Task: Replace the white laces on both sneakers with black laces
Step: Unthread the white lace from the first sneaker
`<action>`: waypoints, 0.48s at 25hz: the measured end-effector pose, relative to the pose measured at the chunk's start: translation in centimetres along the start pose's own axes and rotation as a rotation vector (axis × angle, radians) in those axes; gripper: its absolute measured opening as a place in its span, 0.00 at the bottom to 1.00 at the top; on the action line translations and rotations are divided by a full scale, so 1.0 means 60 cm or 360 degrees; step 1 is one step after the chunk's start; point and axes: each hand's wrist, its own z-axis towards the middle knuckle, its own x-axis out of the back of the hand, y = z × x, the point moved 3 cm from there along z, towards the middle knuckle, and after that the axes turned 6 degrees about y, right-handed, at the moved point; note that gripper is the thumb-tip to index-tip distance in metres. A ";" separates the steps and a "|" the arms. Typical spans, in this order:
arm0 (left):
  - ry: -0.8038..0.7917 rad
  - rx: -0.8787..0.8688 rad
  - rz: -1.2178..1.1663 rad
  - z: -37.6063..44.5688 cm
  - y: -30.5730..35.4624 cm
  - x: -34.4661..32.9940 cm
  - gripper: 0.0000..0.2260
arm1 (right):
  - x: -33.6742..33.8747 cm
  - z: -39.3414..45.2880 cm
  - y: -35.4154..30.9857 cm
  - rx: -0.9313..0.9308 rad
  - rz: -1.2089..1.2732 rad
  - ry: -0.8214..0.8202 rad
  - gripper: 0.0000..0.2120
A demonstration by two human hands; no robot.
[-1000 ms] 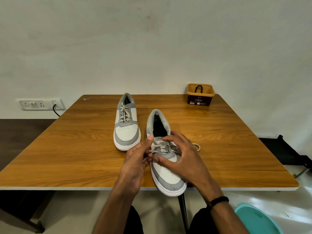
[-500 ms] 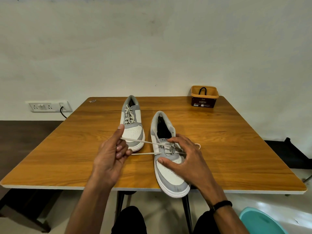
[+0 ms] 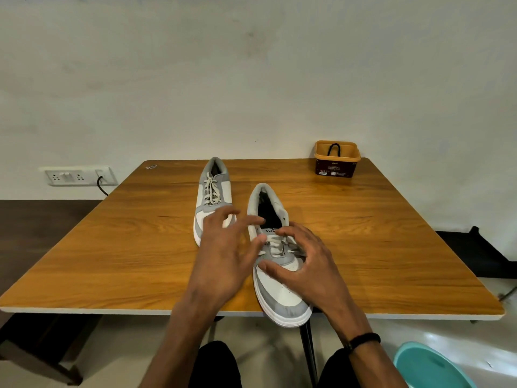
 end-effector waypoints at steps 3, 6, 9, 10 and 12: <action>-0.0091 -0.0100 0.0197 0.013 0.041 -0.039 0.11 | -0.003 0.001 0.001 0.0002 0.0033 0.0011 0.36; -0.0103 -0.0043 0.0355 0.030 0.051 -0.045 0.11 | -0.005 0.002 0.003 -0.0002 0.0063 0.0022 0.34; -0.0227 0.0016 0.0476 0.037 0.046 -0.041 0.12 | -0.007 0.001 0.003 -0.0003 0.0088 0.0034 0.32; -0.0225 0.0001 0.0459 0.036 0.045 -0.042 0.11 | -0.007 0.001 0.004 -0.0002 0.0088 0.0037 0.33; -0.0124 -0.0061 0.0327 0.030 0.041 -0.042 0.08 | -0.007 0.001 0.004 -0.0002 0.0098 0.0033 0.33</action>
